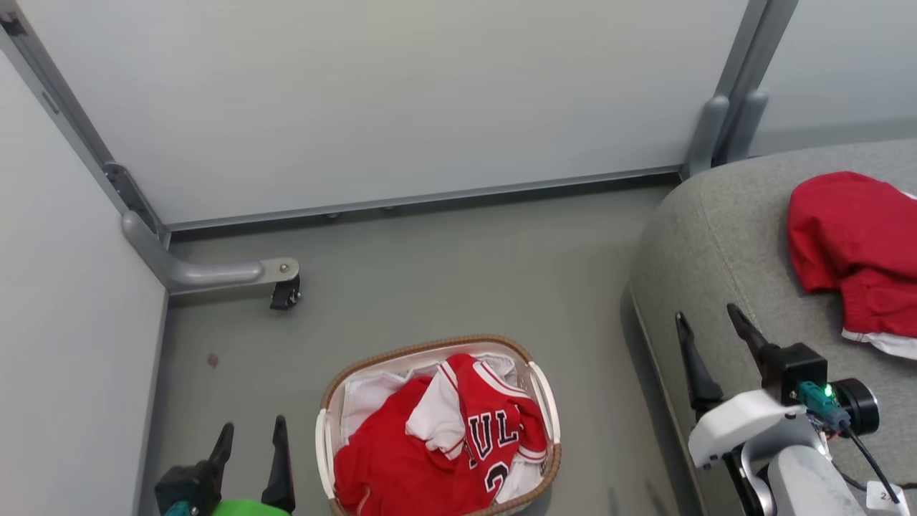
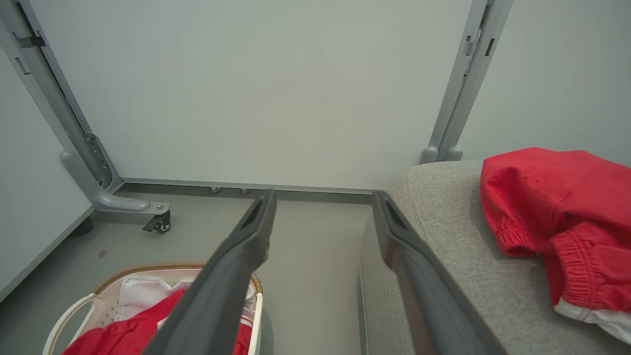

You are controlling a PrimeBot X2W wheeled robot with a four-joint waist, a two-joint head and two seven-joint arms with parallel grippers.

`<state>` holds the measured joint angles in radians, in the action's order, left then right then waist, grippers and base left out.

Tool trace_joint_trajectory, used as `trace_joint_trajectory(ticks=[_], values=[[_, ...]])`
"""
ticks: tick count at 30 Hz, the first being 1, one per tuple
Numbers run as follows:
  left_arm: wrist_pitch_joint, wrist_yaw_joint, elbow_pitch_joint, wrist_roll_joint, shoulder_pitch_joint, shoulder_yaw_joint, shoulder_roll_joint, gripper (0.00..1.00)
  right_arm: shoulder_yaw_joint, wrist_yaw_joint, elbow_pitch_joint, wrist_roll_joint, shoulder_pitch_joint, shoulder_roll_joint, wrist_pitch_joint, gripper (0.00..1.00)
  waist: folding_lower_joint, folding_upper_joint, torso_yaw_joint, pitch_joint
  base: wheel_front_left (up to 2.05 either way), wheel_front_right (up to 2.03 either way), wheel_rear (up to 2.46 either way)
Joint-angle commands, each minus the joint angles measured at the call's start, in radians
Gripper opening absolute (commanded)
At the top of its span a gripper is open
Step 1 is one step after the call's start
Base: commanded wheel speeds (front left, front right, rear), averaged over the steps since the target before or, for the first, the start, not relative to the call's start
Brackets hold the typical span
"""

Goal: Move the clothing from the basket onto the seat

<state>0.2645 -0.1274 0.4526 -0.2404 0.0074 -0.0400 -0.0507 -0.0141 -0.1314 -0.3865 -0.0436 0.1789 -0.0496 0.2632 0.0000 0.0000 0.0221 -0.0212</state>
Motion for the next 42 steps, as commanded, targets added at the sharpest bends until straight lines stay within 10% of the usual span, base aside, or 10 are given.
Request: trace_joint_trajectory(ticks=[1, 42], values=[[0.0, -0.004, -0.003, -0.009, -0.034, -0.013, -0.001, 1.0, 0.0, 0.001, 0.014, -0.008, 0.026, -0.003, 0.002, 1.0, 0.0, 0.0, -0.01, -0.041, 0.0, 0.0, 0.0], [0.0, -0.005, 0.377, -0.377, -0.755, -0.563, -0.089, 1.0, 0.128, 0.001, 0.372, -0.174, 0.41, -0.002, 0.002, 1.0, 0.0, 0.0, -0.248, -0.787, 0.0, 0.0, 0.0]])
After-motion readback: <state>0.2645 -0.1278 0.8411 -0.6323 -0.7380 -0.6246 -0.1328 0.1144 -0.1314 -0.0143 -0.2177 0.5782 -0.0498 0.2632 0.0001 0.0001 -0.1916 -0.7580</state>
